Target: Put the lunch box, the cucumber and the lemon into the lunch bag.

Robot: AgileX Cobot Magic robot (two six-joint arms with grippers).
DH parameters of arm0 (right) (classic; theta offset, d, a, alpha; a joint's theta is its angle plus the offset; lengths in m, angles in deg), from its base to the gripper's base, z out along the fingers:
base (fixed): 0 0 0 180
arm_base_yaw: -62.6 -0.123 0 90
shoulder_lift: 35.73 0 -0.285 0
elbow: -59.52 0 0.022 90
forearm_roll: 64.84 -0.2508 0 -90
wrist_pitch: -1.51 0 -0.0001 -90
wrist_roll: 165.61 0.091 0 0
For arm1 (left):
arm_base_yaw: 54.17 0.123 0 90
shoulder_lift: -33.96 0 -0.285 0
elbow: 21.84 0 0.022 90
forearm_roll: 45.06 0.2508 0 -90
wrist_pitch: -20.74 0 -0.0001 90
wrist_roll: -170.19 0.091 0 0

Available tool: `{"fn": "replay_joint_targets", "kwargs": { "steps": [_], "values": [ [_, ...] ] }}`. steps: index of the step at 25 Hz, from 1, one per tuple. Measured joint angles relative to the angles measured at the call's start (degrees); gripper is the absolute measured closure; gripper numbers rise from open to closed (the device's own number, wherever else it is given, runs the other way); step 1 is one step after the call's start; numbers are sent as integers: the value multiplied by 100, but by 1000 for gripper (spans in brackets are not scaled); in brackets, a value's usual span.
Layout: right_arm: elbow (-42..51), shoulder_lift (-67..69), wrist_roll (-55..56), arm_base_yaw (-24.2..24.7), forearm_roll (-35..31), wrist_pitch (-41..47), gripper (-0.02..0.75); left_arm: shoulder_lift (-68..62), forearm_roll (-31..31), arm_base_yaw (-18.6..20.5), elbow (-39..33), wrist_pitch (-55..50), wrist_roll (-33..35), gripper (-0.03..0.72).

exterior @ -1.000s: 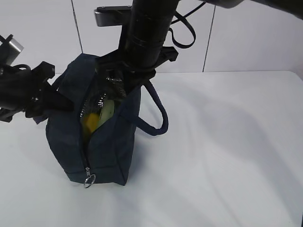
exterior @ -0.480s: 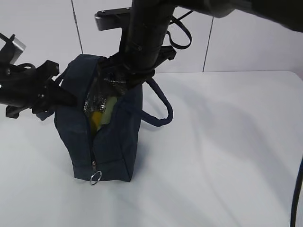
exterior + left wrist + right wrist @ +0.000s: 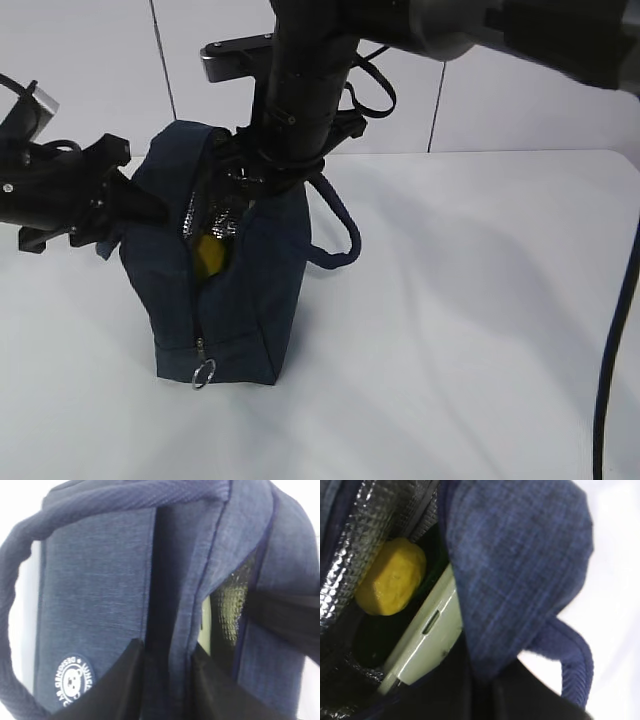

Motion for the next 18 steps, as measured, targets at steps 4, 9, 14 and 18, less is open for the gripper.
{"fn": "replay_joint_targets", "kwargs": {
  "steps": [4, 9, 14, 18],
  "values": [
    [0, 0, 0, 0, 25, -50, 653, -45, -231, 0, 0, -11, 182, 510],
    [0, 0, -5, 0, 34, -65, 498, -45, -340, 0, 0, -92, 252, 491],
    [0, 0, -5, 0, 34, -65, 456, -45, -530, 0, 0, -264, 318, 442],
    [-88, 11, -5, 0, 62, 68, 454, -45, -623, 0, 0, -346, 330, 402]
  ]
}}
